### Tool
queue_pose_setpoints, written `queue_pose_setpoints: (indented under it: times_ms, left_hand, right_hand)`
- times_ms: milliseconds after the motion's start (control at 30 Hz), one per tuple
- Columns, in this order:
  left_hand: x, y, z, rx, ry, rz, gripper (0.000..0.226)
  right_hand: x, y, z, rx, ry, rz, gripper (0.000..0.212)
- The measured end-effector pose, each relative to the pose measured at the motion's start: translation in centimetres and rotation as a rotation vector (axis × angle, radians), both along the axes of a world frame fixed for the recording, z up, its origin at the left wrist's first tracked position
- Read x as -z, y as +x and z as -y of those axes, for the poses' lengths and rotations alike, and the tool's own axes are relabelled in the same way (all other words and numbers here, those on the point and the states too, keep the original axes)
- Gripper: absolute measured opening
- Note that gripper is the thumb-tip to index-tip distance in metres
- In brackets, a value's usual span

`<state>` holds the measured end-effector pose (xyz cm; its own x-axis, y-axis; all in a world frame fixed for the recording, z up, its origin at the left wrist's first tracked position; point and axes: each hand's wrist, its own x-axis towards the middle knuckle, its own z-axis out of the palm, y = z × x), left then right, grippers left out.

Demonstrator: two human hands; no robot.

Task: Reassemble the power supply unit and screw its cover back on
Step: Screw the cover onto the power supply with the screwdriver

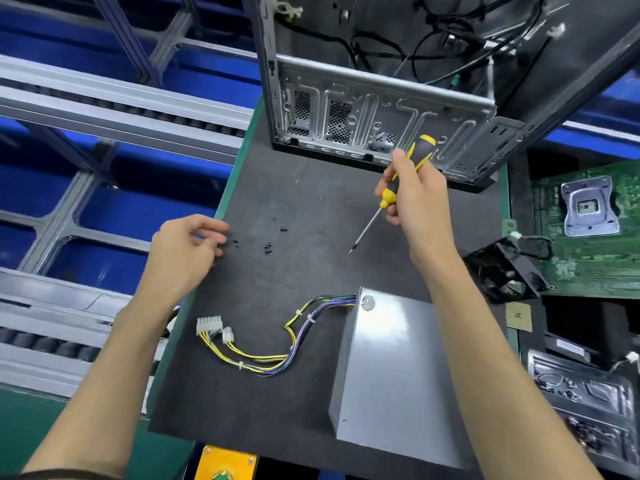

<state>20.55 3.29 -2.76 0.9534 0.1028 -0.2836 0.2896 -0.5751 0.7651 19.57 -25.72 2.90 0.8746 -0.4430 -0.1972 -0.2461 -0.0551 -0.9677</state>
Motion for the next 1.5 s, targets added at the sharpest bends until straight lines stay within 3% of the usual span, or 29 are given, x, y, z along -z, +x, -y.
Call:
queue_pose_setpoints:
  times_ms: [200,633,767,967,1067,1200,1367,1500]
  left_hand:
    - [-0.3,-0.4,-0.8,0.008,-0.044,-0.036,0.034]
    - [-1.0,-2.8,7.0,0.486,-0.257,-0.227,0.007]
    - [-1.4,-4.1,9.5,0.761,-0.268,-0.422,0.057]
    - [-1.5,-4.2,9.2,0.824,-0.366,-0.537,0.042]
    - [-1.6,-4.2,9.6,0.832,-0.287,-0.495,0.049]
    - [-1.7,-4.1,10.8,0.692,-0.283,-0.408,0.05]
    - [-2.0,-4.3,12.9,0.519,-0.123,-0.149,0.026]
    - [-4.1,-4.8,14.4,0.441,-0.142,0.034,0.012]
  right_hand:
    - [-0.2,0.6,-1.0,-0.014,0.0,-0.01,0.033]
    - [-0.6,-0.5,0.0,0.067,0.018,-0.027,0.036]
    - [-0.5,-1.5,1.4,0.12,0.029,-0.02,0.035]
    - [-1.1,-3.1,4.3,0.243,0.048,0.017,0.035]
    - [-1.6,-4.0,5.3,0.259,0.059,0.041,0.035]
    - [-2.4,-5.4,6.6,0.216,0.033,0.083,0.034]
    - [-3.7,-6.9,8.2,0.252,0.124,0.129,0.034]
    - [-4.5,-7.7,9.0,0.25,0.244,0.162,0.032]
